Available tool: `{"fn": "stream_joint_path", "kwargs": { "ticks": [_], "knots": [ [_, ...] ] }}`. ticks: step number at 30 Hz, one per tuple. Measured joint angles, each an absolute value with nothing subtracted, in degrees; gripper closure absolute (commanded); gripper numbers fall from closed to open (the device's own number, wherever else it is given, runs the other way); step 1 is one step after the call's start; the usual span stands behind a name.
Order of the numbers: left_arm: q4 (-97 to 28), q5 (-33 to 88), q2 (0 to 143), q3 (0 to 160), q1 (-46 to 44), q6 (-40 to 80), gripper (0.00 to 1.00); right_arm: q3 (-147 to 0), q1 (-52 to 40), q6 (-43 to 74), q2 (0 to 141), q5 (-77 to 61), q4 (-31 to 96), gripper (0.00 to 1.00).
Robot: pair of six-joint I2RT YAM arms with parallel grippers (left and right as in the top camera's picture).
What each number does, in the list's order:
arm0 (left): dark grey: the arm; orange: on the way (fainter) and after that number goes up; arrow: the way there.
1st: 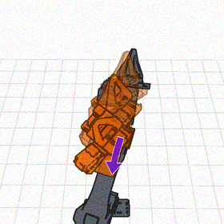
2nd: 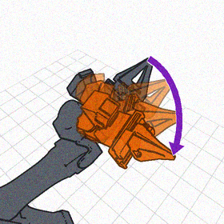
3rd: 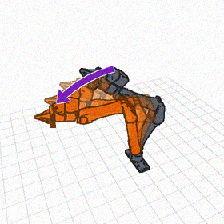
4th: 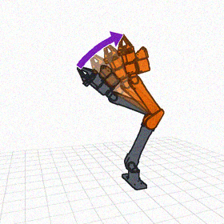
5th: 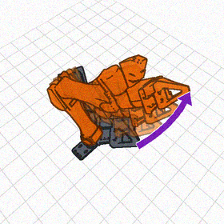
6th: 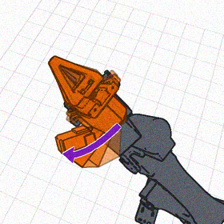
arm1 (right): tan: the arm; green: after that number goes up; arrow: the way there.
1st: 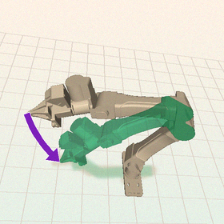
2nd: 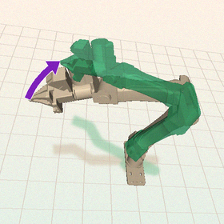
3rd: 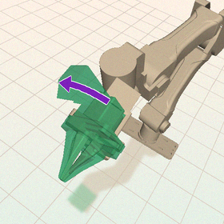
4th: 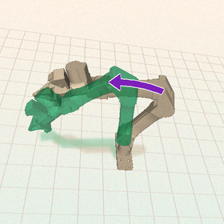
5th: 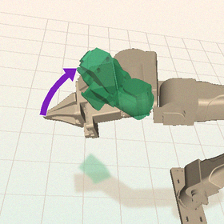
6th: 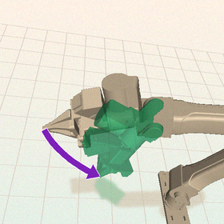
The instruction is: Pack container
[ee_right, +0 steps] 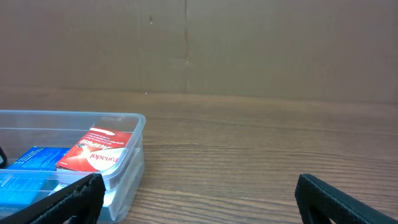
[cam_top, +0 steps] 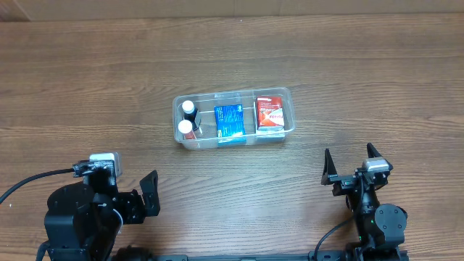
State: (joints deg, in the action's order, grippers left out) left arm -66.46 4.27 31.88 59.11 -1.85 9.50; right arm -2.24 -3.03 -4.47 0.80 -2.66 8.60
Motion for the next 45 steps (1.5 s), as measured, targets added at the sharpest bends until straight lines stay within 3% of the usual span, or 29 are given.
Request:
{"fn": "stream_joint_path", "kwargs": {
  "ticks": [12, 25, 37, 41, 45],
  "knots": [
    [-68.01, 3.62, 30.11, 57.28, -1.85, 9.45, 0.0, -2.24, -3.03, -4.43, 0.8, -2.59, 8.6, 0.0],
    [-34.13, 3.79, 8.21, 23.0, -1.85, 2.09, 0.0, -2.22, -3.03, -4.45, 0.8, -2.57, 8.58, 0.0],
    [-0.08, 4.97, 0.99, 5.78, -0.97, -6.61, 0.0, -2.22, -3.03, -4.43, 0.8, -2.57, 8.62, 0.0],
    [2.39, 4.73, 0.86, 2.15, -0.64, -8.08, 0.0, -2.22, -3.03, -4.45, 0.8, -2.57, 8.6, 0.0],
    [-3.16, 4.64, 0.86, 0.58, -0.64, -8.14, 0.0, -2.22, -3.03, -4.43, 0.8, -2.57, 8.6, 0.0]
  ]
}}
